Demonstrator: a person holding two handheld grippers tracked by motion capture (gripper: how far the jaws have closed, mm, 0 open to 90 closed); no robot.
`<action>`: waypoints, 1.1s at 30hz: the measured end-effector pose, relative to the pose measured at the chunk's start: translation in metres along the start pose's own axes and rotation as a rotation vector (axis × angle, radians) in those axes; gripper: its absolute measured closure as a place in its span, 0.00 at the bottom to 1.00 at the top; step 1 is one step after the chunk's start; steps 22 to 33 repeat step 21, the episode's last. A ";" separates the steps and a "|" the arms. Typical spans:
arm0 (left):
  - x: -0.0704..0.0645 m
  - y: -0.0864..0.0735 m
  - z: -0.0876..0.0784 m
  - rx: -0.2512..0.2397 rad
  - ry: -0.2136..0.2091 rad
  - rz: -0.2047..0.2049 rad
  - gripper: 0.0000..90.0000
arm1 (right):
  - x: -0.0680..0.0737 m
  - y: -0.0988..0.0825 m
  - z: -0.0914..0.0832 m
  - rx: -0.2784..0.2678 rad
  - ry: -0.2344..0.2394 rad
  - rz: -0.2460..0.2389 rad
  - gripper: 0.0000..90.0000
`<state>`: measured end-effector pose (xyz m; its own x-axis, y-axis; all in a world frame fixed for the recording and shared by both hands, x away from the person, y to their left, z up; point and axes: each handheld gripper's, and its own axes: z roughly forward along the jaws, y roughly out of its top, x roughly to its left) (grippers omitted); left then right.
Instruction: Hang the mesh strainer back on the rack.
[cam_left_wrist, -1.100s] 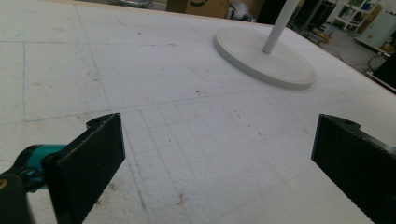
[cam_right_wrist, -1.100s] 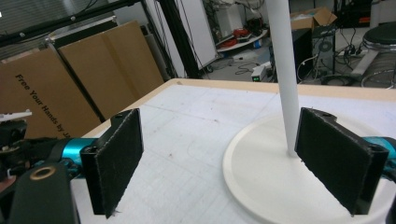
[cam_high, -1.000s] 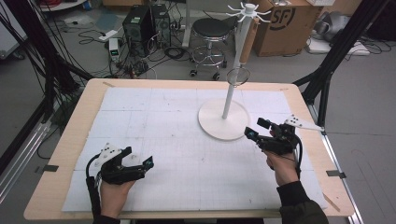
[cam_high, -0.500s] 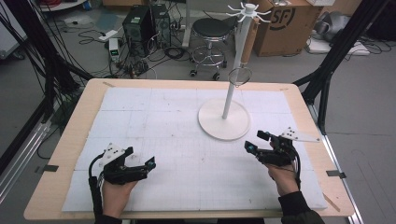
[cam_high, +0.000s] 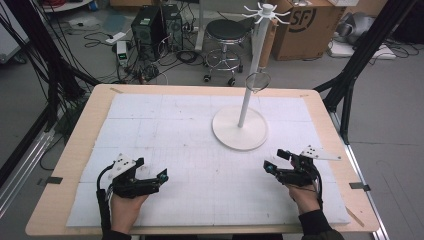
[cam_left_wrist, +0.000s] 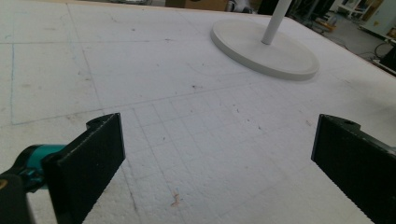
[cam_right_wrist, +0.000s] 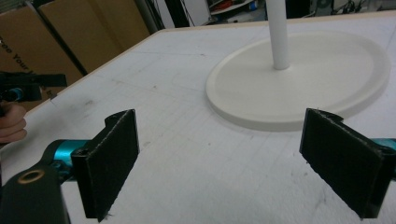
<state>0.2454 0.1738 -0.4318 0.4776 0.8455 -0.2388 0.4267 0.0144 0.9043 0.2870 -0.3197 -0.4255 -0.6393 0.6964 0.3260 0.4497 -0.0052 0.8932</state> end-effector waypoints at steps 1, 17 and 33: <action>0.000 0.000 0.000 0.000 0.000 0.000 0.04 | -0.001 -0.001 0.000 0.000 -0.001 0.007 0.13; 0.000 0.000 0.001 0.006 0.004 0.010 0.04 | 0.000 -0.005 0.001 -0.003 -0.014 0.004 0.13; 0.000 0.000 0.001 0.004 0.006 0.006 0.04 | 0.000 -0.005 0.001 0.003 -0.016 0.010 0.13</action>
